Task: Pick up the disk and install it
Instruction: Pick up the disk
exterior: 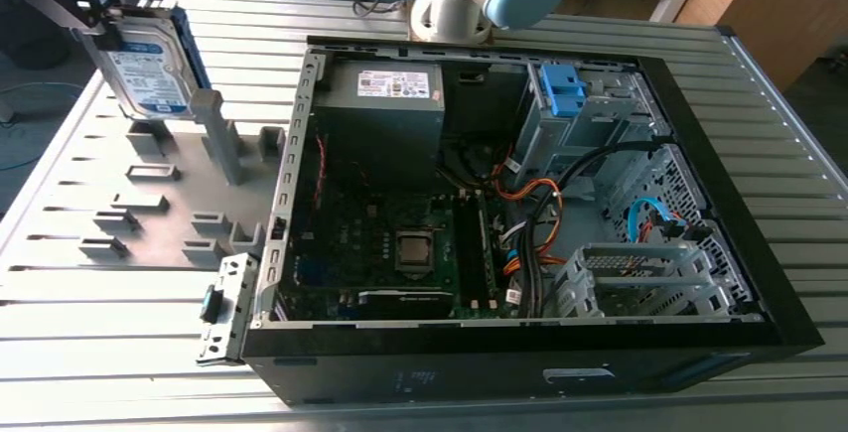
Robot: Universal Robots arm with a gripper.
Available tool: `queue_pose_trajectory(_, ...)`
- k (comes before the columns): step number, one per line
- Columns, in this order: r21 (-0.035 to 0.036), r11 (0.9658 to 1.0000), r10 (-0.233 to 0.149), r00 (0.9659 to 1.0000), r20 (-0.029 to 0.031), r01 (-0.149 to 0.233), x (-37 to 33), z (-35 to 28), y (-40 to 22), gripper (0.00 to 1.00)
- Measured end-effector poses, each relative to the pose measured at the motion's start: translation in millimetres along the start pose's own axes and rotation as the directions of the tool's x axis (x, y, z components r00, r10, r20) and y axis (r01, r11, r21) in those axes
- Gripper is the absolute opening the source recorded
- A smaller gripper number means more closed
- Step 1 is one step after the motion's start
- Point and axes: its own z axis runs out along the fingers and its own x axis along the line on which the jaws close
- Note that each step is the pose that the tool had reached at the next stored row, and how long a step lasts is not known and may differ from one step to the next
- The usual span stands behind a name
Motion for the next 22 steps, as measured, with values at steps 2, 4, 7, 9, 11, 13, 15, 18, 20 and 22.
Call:
queue_pose_trajectory(2,-0.0001,1.0,0.0,1.0,0.0,0.0,0.0,-1.1,0.0,0.36)
queue_pose_trajectory(4,-0.0001,1.0,0.0,1.0,0.0,0.0,0.0,-2.2,0.0,0.36)
queue_pose_trajectory(7,-0.0001,1.0,0.0,1.0,-0.0001,0.0,-0.1,-3.9,0.1,0.36)
queue_pose_trajectory(9,0.0,1.0,0.0,1.0,0.0,0.0,-0.1,-4.8,0.1,0.36)
queue_pose_trajectory(11,0.0001,1.0,0.0,1.0,0.0,0.0,-0.1,-5.7,0.1,0.36)
queue_pose_trajectory(13,0.0,1.0,0.0,1.0,0.0,0.0,-0.1,-6.5,0.1,0.36)
queue_pose_trajectory(15,0.0,1.0,0.0,1.0,0.0,0.0,-0.1,-7.5,0.2,0.36)
queue_pose_trajectory(18,0.0,1.0,0.0,1.0,0.0,0.0,-0.1,-8.9,0.2,0.36)
queue_pose_trajectory(20,0.0,1.0,0.0,1.0,0.0,0.0,-0.1,-9.8,0.2,0.36)
queue_pose_trajectory(22,-0.0001,1.0,0.0,1.0,0.0,0.0,-0.2,-10.8,0.2,0.36)
